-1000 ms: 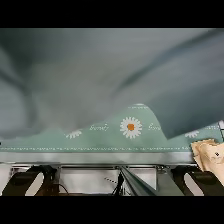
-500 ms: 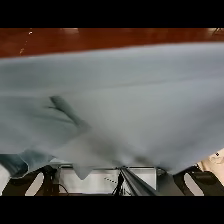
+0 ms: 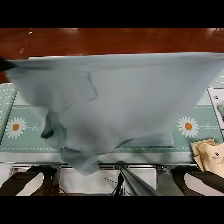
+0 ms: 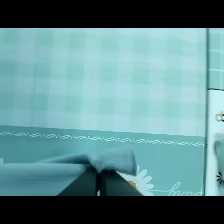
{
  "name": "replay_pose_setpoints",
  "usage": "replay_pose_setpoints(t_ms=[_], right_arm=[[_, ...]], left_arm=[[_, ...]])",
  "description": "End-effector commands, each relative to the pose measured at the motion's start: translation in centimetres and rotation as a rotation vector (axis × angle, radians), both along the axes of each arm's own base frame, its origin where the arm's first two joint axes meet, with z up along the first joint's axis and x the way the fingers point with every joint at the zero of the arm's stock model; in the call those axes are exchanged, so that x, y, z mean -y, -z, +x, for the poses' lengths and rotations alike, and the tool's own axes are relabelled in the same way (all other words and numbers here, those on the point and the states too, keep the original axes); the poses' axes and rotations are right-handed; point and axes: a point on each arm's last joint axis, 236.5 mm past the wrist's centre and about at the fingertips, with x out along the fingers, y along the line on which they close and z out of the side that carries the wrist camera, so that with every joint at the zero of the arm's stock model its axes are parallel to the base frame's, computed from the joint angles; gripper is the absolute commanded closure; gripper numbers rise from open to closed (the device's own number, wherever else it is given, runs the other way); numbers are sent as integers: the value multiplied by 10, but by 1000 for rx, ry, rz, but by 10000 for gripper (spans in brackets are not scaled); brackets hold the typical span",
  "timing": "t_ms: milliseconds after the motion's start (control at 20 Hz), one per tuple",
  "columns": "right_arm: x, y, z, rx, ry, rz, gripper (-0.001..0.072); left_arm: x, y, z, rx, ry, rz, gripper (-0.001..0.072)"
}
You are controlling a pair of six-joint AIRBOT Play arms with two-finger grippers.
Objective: Fold the shirts.
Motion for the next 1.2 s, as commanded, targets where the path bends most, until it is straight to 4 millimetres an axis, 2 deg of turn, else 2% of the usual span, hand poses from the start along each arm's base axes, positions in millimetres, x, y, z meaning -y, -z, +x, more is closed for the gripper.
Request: replay_pose_setpoints(t_ms=[0, 50, 150, 300, 400, 550, 700, 850, 950, 1150], right_arm=[[2, 97, 84, -144, -28, -11, 690], [1, 119, 105, -143, -34, -4, 691], [-8, 157, 144, -120, -49, 31, 690], [-9, 188, 187, -43, -39, 45, 690], [-13, 198, 209, 16, -36, 69, 690], [-17, 209, 231, 74, -26, 94, 690], [-21, 237, 231, 23, 9, 136, 690], [-26, 259, 219, -63, 25, 167, 690], [-29, 258, 209, -103, 9, 170, 690], [-30, 243, 175, -203, -60, 139, 683]], left_arm=[[-5, 90, 92, -120, -15, -4, 684], [-5, 116, 117, -139, -17, -9, 684], [-4, 165, 154, -173, -2, -15, 684], [-4, 224, 185, -178, 73, 19, 684], [-6, 246, 207, -117, 120, 61, 684], [-8, 260, 238, -33, 72, 73, 684], [-10, 272, 256, 8, 38, 78, 684], [-7, 282, 253, -17, 50, 79, 684], [-7, 281, 242, -61, 81, 88, 684], [-13, 279, 199, -233, 177, 122, 680]])
